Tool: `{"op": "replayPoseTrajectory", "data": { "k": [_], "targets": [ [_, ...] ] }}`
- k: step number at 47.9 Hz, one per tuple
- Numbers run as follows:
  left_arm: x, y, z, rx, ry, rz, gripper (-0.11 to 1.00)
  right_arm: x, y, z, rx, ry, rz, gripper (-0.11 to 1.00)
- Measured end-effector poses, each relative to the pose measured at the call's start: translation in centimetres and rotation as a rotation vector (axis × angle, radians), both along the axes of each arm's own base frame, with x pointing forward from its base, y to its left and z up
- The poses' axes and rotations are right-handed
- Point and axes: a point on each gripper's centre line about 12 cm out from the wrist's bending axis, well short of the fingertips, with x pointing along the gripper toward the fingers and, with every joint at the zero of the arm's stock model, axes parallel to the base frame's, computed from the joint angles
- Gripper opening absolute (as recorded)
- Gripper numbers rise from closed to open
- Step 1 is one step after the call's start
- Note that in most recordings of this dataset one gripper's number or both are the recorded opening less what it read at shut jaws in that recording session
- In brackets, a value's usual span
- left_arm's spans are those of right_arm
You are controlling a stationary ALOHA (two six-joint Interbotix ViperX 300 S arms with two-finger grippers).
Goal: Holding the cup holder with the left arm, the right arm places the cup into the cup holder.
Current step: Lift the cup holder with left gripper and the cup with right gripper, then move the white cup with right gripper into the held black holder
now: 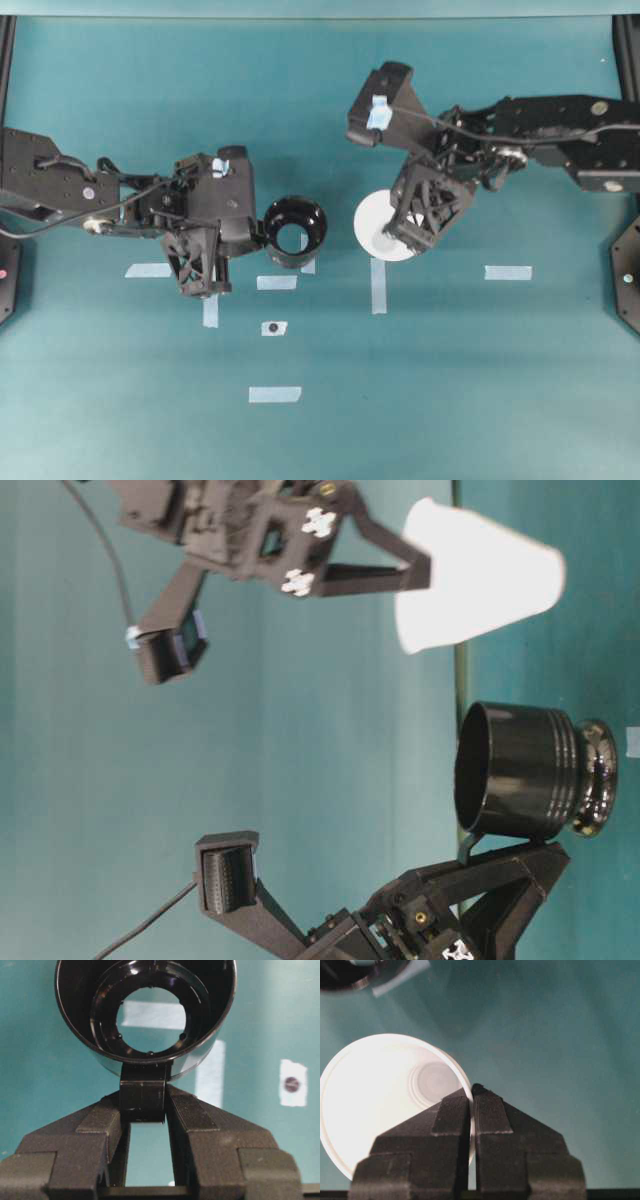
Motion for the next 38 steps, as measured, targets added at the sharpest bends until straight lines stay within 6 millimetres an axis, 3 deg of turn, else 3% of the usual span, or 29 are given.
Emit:
{"op": "replayPoseTrajectory", "data": {
  "k": [38],
  "targets": [
    [1.3,-0.5,1.4,0.009,-0.142,-0.018,0.26,1.4,-0.3,7.7,-0.021,-0.116,0.001,0.03]
  ]
}}
